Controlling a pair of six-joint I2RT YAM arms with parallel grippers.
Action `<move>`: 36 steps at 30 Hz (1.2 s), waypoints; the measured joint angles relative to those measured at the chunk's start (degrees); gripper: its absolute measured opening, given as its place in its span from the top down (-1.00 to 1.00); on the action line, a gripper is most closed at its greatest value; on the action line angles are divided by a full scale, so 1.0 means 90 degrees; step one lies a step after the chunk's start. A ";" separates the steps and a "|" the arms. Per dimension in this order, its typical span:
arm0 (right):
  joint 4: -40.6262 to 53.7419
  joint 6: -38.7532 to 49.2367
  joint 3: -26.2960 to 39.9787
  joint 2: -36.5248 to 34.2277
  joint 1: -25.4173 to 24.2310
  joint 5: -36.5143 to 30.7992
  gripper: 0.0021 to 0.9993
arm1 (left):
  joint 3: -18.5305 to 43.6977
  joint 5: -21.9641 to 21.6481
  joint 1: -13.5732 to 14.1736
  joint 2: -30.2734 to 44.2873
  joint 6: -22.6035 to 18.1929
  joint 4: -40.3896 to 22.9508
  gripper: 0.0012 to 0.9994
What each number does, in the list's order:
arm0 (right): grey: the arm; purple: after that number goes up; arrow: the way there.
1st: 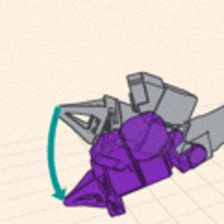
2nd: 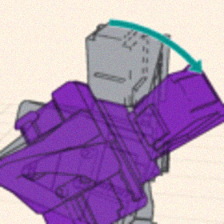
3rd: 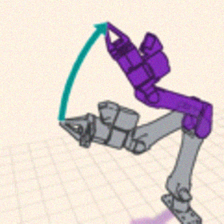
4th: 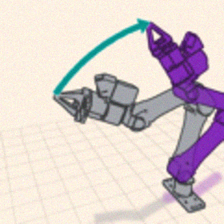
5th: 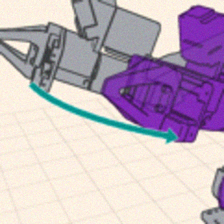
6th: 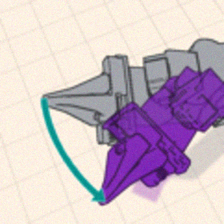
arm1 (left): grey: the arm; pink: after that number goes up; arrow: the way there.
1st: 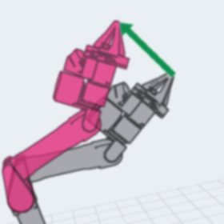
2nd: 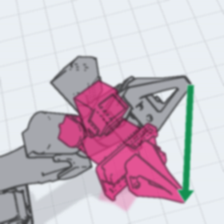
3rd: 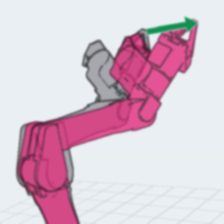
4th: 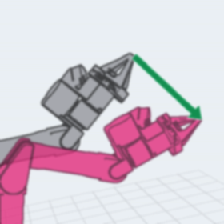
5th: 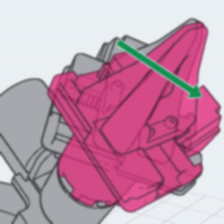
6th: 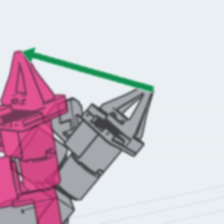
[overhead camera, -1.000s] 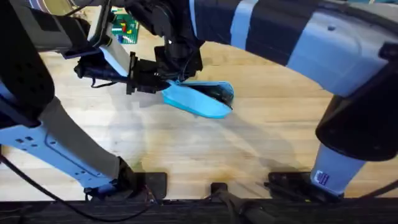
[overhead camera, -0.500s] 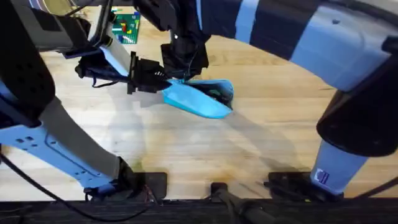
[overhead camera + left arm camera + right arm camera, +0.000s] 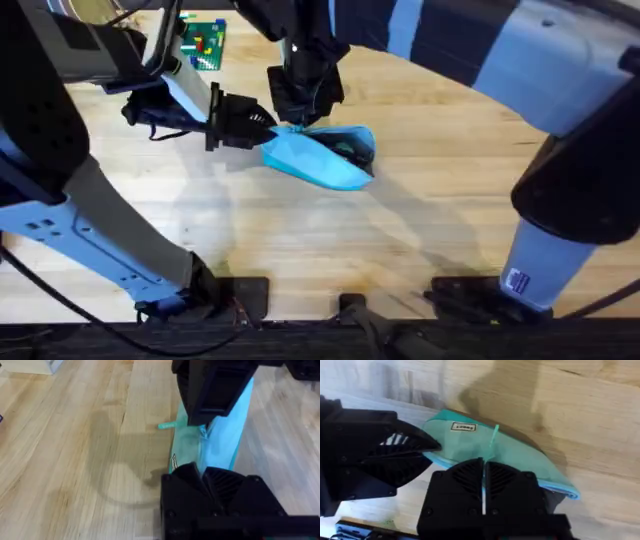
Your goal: Unzip the bag, pick up the pens from the table one at a time and place them inside, then zip the bag closed.
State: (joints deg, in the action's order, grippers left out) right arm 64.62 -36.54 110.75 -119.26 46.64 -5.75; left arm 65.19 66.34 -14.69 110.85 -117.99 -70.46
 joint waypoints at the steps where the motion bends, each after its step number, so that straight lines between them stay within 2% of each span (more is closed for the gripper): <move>1: 0.0035 0.0039 0.0008 0.0000 -0.0014 0.0004 0.94 | 0.0000 -0.0001 0.0001 0.0000 0.0000 0.0000 0.92; 14: 0.0542 0.0137 0.0011 0.0000 -0.0420 0.0051 0.94 | 0.0000 0.0035 0.0003 0.0000 0.0000 0.0024 0.92; 36: 0.1246 0.0212 0.0011 0.0000 -0.0895 -0.0356 0.94 | 0.0000 0.0057 0.0003 0.0000 0.0000 0.0027 0.92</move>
State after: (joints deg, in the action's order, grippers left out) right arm 75.83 -34.63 110.85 -119.26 38.58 -8.96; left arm 65.19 66.85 -14.66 110.85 -117.99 -70.21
